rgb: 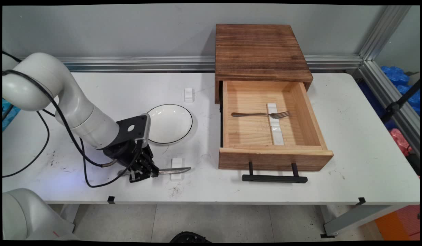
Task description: Place the picked object into the drawer
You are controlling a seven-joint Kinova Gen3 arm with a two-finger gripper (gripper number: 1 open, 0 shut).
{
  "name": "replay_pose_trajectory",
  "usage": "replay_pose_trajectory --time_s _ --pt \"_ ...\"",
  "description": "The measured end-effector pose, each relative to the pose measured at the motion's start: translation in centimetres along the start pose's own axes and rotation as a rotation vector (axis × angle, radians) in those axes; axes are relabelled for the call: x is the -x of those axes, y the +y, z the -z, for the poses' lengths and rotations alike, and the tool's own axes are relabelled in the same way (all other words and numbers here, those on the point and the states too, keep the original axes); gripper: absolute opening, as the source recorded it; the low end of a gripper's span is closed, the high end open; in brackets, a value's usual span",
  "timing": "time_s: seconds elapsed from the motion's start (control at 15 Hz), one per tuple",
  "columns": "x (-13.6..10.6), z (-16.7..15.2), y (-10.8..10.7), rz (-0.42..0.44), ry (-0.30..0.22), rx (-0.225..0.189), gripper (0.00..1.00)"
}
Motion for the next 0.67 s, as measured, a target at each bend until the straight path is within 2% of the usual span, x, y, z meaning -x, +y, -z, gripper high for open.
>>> replay_pose_trajectory --time_s 0.67 --pt "-0.7 1.1 -0.1 0.005 0.007 0.003 0.00"
